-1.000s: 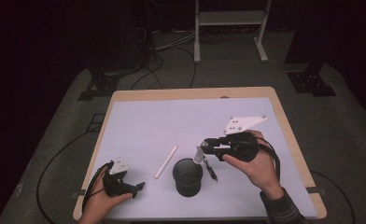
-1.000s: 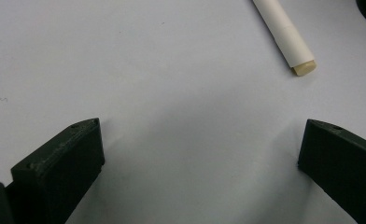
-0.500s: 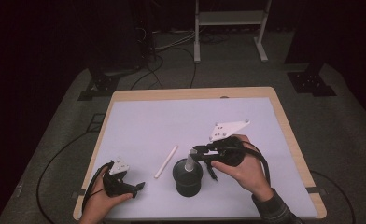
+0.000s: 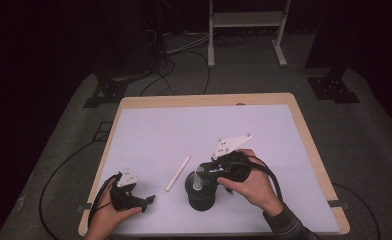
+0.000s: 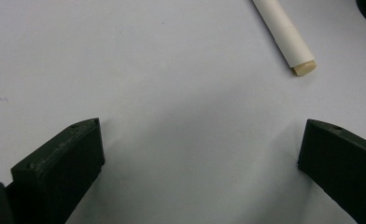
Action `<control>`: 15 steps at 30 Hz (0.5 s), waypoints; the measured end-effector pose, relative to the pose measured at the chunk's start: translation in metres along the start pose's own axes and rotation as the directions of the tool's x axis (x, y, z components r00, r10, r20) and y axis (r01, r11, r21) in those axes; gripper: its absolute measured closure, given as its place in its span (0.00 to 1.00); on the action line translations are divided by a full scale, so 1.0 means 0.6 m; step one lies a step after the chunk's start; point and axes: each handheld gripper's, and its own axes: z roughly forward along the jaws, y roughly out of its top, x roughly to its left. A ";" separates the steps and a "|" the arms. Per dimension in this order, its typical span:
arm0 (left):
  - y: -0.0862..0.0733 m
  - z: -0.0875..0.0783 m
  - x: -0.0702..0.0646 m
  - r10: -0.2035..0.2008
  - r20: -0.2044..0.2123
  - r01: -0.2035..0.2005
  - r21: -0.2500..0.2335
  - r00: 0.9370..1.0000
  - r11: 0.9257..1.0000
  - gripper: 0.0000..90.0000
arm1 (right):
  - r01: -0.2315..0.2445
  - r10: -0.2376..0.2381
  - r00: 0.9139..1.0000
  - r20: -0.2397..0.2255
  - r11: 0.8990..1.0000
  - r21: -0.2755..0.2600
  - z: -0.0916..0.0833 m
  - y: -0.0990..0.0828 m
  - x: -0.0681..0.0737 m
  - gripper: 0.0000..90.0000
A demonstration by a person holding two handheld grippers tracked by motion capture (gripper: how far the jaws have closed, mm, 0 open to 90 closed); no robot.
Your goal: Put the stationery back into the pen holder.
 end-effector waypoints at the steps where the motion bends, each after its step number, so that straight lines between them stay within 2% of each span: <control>1: 0.000 0.000 0.000 0.000 0.000 0.000 0.000 1.000 1.000 0.00 | 0.002 -0.002 1.000 -0.004 1.000 0.002 0.003 -0.001 0.000 0.78; 15: 0.000 0.000 0.000 0.000 0.000 0.000 0.000 1.000 1.000 0.00 | 0.003 -0.001 1.000 -0.027 0.998 0.058 0.040 -0.015 0.003 0.78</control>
